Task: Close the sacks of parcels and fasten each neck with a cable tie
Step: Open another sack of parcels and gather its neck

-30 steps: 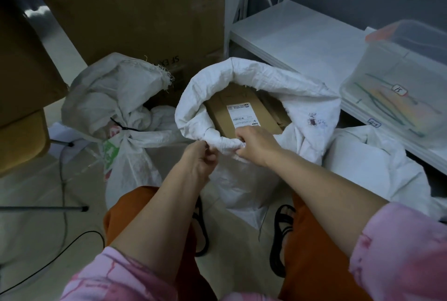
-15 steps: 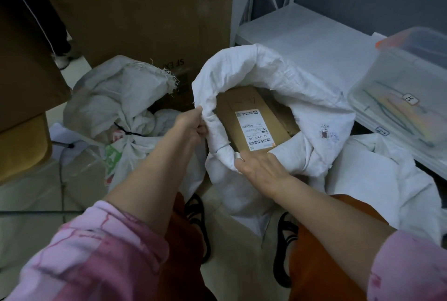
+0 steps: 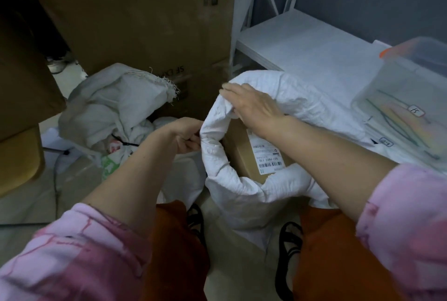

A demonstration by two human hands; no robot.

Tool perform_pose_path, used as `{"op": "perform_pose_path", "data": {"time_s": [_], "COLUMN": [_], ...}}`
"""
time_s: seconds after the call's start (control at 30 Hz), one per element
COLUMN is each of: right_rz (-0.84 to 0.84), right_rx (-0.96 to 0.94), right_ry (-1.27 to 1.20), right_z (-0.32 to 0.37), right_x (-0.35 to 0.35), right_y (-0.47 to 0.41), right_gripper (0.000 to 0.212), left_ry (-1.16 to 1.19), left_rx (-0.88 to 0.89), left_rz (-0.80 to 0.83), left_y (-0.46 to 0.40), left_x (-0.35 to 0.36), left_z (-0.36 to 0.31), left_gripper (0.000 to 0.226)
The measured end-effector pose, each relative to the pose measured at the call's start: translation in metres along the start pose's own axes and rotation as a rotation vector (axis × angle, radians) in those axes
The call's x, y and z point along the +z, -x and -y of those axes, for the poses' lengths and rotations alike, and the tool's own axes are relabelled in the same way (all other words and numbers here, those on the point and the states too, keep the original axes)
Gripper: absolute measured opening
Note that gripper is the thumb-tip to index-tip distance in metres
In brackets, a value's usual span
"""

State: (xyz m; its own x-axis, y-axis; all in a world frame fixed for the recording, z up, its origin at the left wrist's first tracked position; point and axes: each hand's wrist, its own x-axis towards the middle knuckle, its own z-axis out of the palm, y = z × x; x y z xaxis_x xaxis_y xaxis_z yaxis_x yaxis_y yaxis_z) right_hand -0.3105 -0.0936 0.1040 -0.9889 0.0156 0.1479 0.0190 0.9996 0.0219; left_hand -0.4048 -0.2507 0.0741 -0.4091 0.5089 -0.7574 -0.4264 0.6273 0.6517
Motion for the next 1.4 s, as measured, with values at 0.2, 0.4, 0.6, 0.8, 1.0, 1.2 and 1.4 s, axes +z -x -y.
{"op": "perform_pose_path", "data": {"time_s": [0.2, 0.4, 0.6, 0.8, 1.0, 1.2, 1.4], "right_rz": [0.162, 0.349, 0.442, -0.06, 0.104, 0.246, 0.545], "right_rx": [0.219, 0.264, 0.348, 0.019, 0.042, 0.227, 0.333], "right_ry": [-0.44, -0.545, -0.411, 0.007, 0.138, -0.296, -0.666], "right_z": [-0.01, -0.012, -0.009, 0.01, -0.009, -0.017, -0.025], "right_x": [-0.016, -0.029, -0.03, -0.022, 0.008, 0.011, -0.015], "right_y": [-0.022, -0.053, -0.066, -0.039, -0.02, -0.042, -0.063], "right_gripper": [0.018, 0.017, 0.022, 0.033, 0.066, 0.019, 0.019], "left_ry": [-0.025, -0.261, 0.14, 0.586, 0.391, -0.392, -0.767], "left_rx": [0.109, 0.544, 0.389, 0.163, 0.079, 0.225, 0.609], "left_rz": [-0.344, -0.581, -0.307, -0.27, -0.153, -0.615, -0.412], "left_y": [-0.001, 0.01, -0.008, -0.025, -0.019, -0.022, -0.009], "left_x": [-0.002, 0.046, 0.037, 0.018, 0.003, -0.009, 0.022], "left_z": [0.001, -0.007, -0.003, -0.002, -0.005, -0.022, -0.05], "left_gripper": [0.038, 0.038, 0.036, 0.046, 0.046, 0.029, 0.02]}}
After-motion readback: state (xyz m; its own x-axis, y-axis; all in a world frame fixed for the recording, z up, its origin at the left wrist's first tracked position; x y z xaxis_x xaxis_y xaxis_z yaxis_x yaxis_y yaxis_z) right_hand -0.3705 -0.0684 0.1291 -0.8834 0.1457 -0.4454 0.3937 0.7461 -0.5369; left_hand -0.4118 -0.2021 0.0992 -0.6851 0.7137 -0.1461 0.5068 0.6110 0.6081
